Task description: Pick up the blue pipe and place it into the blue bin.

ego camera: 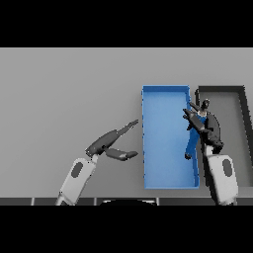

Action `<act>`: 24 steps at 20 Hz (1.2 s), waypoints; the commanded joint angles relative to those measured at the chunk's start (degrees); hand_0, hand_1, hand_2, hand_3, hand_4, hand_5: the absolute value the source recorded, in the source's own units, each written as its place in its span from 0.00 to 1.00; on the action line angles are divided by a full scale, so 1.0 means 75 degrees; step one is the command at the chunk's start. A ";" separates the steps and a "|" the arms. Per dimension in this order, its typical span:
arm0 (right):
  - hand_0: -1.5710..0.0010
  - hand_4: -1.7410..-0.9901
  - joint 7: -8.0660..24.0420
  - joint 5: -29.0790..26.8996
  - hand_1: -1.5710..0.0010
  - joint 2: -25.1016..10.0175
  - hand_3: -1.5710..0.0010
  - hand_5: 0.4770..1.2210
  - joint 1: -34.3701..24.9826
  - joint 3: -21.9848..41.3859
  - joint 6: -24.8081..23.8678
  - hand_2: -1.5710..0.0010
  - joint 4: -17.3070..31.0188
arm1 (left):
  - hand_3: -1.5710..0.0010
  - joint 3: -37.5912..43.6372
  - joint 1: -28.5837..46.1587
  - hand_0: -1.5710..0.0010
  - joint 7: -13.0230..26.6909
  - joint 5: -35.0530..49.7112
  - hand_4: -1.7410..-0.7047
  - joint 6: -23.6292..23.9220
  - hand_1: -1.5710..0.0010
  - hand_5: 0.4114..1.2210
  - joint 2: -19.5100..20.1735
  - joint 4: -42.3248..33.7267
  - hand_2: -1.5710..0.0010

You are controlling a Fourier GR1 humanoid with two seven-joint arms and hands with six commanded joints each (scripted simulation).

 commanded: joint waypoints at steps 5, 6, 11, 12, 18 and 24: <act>0.00 0.09 0.0001 -0.1927 0.00 -0.1371 0.74 0.93 -0.0158 0.1757 -0.1877 0.00 0.0236 | 1.00 -0.0015 -0.0011 1.00 -0.0044 -0.0062 0.79 0.0037 1.00 0.10 0.0014 0.0009 1.00; 0.00 0.15 0.0003 -0.2447 0.00 -0.1717 0.71 0.92 -0.0218 0.2151 -0.2286 0.03 0.0289 | 1.00 0.0028 0.0009 1.00 -0.0086 -0.0032 0.79 0.0011 1.00 0.10 0.0081 -0.0004 1.00; 0.65 0.54 0.0001 -0.3112 0.67 -0.2470 0.90 0.85 -0.0593 0.2920 -0.2575 0.68 0.0577 | 1.00 0.0006 0.0051 1.00 0.0001 -0.0002 0.79 -0.0011 1.00 0.10 0.0036 0.0010 1.00; 0.72 0.58 0.0002 -0.3231 0.73 -0.2921 0.92 0.79 -0.0892 0.3385 -0.2506 0.74 0.0667 | 1.00 0.0002 0.0033 1.00 -0.0048 -0.0012 0.79 0.0015 1.00 0.10 0.0002 0.0035 1.00; 0.93 0.73 0.0001 -0.3780 0.93 -0.4207 0.98 0.45 -0.2140 0.5654 -0.2278 0.93 0.0751 | 1.00 -0.0025 0.0029 1.00 0.0024 -0.0010 0.78 0.0054 1.00 0.10 -0.0047 -0.0047 1.00; 0.98 0.86 -0.0030 -0.4018 0.98 -0.4548 0.99 0.33 -0.2522 0.6291 -0.2170 0.98 0.0731 | 1.00 0.0004 0.0120 1.00 0.0028 0.0056 0.78 -0.0028 1.00 0.11 0.0058 -0.0124 1.00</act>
